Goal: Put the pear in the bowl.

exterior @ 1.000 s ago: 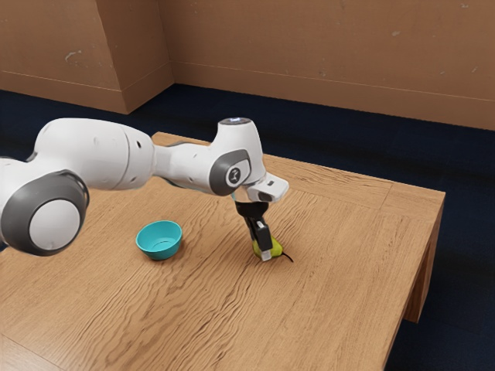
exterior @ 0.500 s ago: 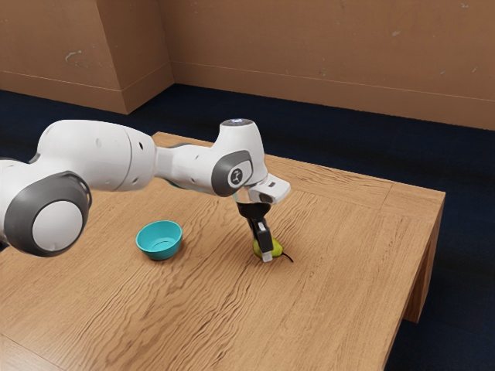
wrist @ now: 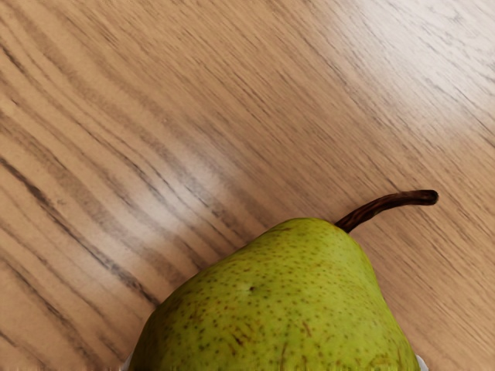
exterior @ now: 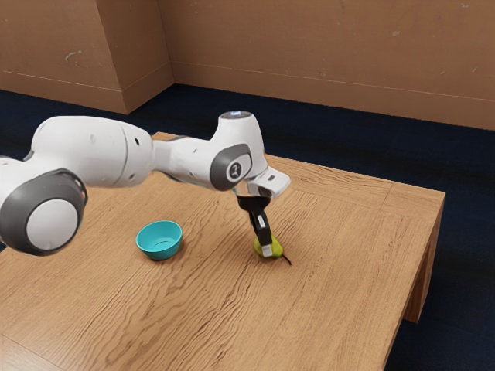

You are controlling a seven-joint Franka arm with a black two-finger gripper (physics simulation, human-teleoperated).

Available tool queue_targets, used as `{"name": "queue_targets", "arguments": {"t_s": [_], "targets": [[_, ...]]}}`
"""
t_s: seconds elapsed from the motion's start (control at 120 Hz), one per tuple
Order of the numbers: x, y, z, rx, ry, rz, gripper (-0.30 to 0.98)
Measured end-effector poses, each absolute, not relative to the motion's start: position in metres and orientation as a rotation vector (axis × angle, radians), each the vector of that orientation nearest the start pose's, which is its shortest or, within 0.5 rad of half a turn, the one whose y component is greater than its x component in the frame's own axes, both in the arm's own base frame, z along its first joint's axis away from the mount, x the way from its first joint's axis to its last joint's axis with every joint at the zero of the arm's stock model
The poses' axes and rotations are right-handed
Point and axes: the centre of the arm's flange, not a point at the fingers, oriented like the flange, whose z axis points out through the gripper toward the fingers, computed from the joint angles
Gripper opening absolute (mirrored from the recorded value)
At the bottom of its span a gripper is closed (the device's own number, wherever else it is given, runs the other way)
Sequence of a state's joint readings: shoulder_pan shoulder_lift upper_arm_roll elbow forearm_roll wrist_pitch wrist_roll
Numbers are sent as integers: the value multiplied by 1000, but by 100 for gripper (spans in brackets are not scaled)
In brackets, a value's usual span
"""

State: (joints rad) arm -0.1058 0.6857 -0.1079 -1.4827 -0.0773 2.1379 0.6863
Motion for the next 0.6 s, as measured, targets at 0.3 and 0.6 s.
{"name": "queue_targets", "arguments": {"t_s": [0.3,0.6], "targets": [[701,-136,309,-2975,1297,-72,8],[685,-32,345,-2998,1059,59,9]]}}
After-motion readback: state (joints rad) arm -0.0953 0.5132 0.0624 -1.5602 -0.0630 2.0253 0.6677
